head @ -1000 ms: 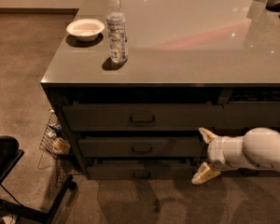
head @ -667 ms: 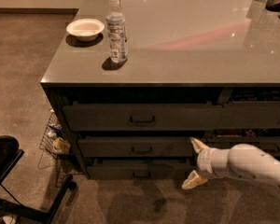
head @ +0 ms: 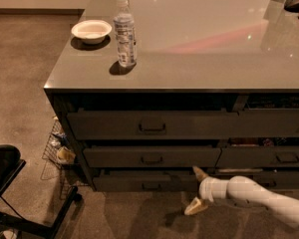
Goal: Open bottom drawer
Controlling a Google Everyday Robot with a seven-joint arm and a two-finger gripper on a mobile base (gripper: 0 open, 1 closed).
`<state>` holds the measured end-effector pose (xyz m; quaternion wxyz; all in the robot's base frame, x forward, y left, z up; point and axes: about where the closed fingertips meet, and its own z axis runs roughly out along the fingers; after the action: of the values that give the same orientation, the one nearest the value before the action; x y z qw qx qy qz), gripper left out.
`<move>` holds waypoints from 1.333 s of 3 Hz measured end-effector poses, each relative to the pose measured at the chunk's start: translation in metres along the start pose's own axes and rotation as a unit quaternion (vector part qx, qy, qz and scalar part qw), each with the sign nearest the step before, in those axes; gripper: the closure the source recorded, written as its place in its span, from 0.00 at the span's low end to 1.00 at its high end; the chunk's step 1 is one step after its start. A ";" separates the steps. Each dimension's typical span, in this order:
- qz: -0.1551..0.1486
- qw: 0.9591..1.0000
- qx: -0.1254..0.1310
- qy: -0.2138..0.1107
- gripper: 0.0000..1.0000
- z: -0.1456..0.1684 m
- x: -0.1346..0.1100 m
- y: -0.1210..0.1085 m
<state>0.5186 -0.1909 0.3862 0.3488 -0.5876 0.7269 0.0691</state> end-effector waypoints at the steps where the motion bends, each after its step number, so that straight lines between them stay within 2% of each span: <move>1: 0.013 1.000 -0.010 -0.011 0.00 0.043 0.030 0.017; 2: 0.019 1.000 -0.014 -0.013 0.00 0.049 0.033 0.023; 3: 0.020 0.999 -0.030 -0.002 0.00 0.072 0.034 0.025; 4: 0.025 0.997 -0.061 0.026 0.00 0.115 0.051 0.023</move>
Offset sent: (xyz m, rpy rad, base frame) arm 0.0009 0.0024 -0.0474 0.0276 0.0205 -0.0002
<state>0.5429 -0.1661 0.2636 0.2916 -0.5907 0.7447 0.1067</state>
